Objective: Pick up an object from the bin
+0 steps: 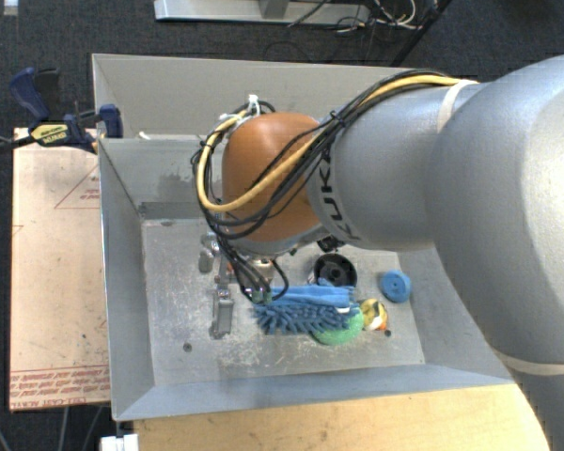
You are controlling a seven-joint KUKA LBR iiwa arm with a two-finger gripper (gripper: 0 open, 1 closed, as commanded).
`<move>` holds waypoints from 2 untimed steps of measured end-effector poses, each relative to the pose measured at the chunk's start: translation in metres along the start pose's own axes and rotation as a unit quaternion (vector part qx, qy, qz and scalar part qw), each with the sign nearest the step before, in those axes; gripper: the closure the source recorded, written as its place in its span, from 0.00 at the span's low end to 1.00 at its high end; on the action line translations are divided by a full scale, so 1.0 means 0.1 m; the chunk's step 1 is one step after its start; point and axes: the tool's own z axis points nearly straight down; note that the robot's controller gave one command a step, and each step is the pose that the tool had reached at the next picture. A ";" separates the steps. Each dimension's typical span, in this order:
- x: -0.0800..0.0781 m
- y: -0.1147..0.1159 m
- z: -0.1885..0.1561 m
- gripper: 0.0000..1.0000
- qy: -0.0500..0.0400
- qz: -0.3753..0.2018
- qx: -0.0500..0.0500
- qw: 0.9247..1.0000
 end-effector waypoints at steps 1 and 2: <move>-0.02 -0.01 -0.04 0.00 -0.004 0.002 -0.001 1.000; -0.41 -0.33 0.26 0.00 -0.007 -0.048 -0.003 0.999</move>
Offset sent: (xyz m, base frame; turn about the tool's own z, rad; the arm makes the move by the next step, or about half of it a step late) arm 0.0713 -0.0728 -0.0614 -0.1595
